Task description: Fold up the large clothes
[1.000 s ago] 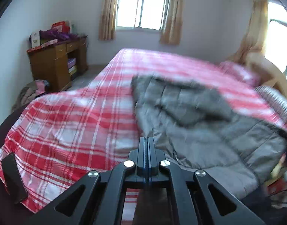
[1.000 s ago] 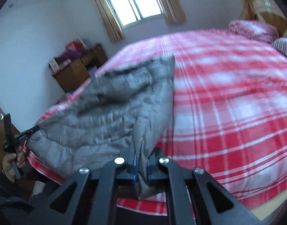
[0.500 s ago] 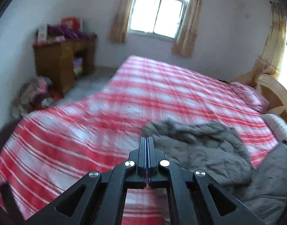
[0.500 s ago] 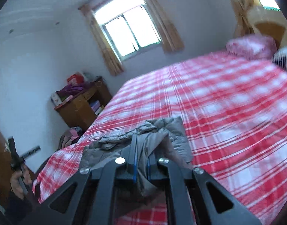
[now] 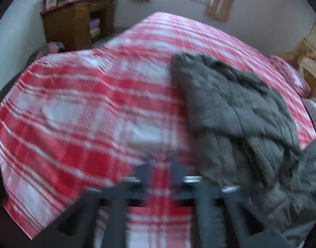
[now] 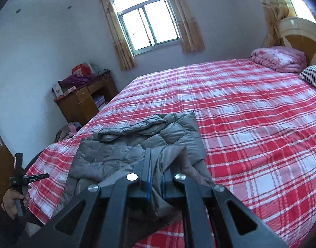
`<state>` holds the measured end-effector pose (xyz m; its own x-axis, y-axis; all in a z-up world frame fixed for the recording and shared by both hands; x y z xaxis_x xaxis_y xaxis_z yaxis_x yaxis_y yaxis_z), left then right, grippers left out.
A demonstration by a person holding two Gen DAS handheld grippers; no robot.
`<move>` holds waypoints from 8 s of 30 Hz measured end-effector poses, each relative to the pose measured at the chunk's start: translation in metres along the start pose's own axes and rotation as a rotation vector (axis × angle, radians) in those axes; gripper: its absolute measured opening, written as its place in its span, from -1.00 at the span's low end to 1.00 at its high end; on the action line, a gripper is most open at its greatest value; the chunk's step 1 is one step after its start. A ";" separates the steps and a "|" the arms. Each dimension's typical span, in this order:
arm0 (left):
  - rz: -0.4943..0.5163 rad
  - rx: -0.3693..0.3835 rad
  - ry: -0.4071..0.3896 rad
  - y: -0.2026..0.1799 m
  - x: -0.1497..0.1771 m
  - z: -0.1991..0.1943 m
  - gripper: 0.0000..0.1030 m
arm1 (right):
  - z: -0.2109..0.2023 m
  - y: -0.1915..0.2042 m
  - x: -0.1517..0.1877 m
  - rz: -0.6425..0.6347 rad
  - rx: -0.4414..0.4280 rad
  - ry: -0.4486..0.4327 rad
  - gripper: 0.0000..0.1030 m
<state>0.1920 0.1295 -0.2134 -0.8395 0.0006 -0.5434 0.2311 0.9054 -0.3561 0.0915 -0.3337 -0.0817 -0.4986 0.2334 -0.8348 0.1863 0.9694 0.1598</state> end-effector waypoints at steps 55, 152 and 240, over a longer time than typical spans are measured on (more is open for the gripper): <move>-0.298 0.105 -0.217 0.058 -0.174 0.006 0.40 | 0.250 -0.030 -0.091 0.126 0.212 0.081 -0.80; 0.024 -0.180 -0.171 -0.083 -0.192 0.150 0.98 | 0.354 0.135 -0.016 -0.276 0.345 0.307 0.68; 0.410 0.212 -0.334 -0.235 -0.124 0.003 -0.85 | 0.145 0.044 0.057 -0.125 0.255 0.052 1.00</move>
<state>0.2433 -0.0846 -0.0644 -0.4669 0.1684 -0.8681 0.6278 0.7545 -0.1912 0.1943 -0.2887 -0.1989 -0.5726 0.1235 -0.8105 0.3243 0.9421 -0.0855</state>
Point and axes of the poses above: each gripper's, at about its wrist camera, not at the fingertips, and z roughly the way its jaws point, y to its left, x to its underside, the point moved 6 cm from there along z, roughly the way its jaws point, and after that the axes turned 13 degrees about x, right-handed, at the moved point
